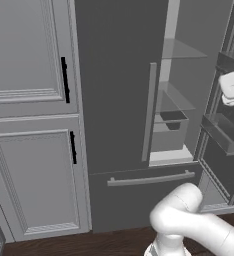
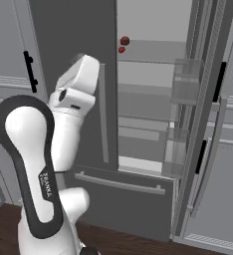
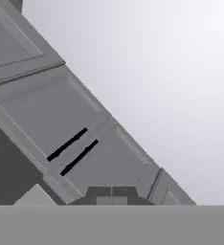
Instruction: Take the strawberry from the fridge and place it on top of the pancake, located on the dining counter.
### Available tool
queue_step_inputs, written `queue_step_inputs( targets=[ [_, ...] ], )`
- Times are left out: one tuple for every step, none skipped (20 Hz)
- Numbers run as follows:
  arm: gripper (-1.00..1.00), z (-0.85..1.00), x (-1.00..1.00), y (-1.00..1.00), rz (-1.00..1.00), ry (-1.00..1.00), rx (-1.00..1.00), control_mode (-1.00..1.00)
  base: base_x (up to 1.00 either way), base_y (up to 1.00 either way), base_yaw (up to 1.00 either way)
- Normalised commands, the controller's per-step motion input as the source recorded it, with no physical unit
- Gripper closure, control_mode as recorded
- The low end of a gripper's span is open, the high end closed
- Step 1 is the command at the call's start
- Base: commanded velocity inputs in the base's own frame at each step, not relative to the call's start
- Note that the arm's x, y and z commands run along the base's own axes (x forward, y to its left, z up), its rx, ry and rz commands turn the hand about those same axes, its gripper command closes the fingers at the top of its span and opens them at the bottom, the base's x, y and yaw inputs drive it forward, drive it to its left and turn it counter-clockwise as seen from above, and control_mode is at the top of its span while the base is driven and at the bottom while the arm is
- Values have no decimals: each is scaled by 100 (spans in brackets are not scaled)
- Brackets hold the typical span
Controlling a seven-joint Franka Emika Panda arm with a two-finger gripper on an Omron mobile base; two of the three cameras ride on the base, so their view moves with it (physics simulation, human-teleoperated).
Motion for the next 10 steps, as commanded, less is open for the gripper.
queue_step_inputs(
  targets=[
    [100, 0, -9, 0, -56, -30, -89, -100, 0, 0, 0],
    [100, 0, 0, 0, -58, -30, -90, -100, 0, 0, 0],
    [100, 0, 0, 0, -59, -30, -89, -100, 0, 0, 0],
    [100, 0, 0, 0, -61, -27, -88, -100, 0, 0, 0],
    [100, 0, 0, 0, -63, -25, -89, -100, 0, 0, 0],
    [100, 0, 0, 0, -65, -20, -87, -100, 0, 0, 0],
    [100, 0, 0, 0, -67, -14, -85, -100, 0, 0, 0],
    [100, 0, 0, 0, -68, -3, -79, -100, 0, 0, 0],
    [100, 0, 0, 0, -69, 7, -66, -100, 0, 0, 0],
    [100, 0, 1, 0, -67, 29, -58, -100, 0, 0, 0]
  ],
)
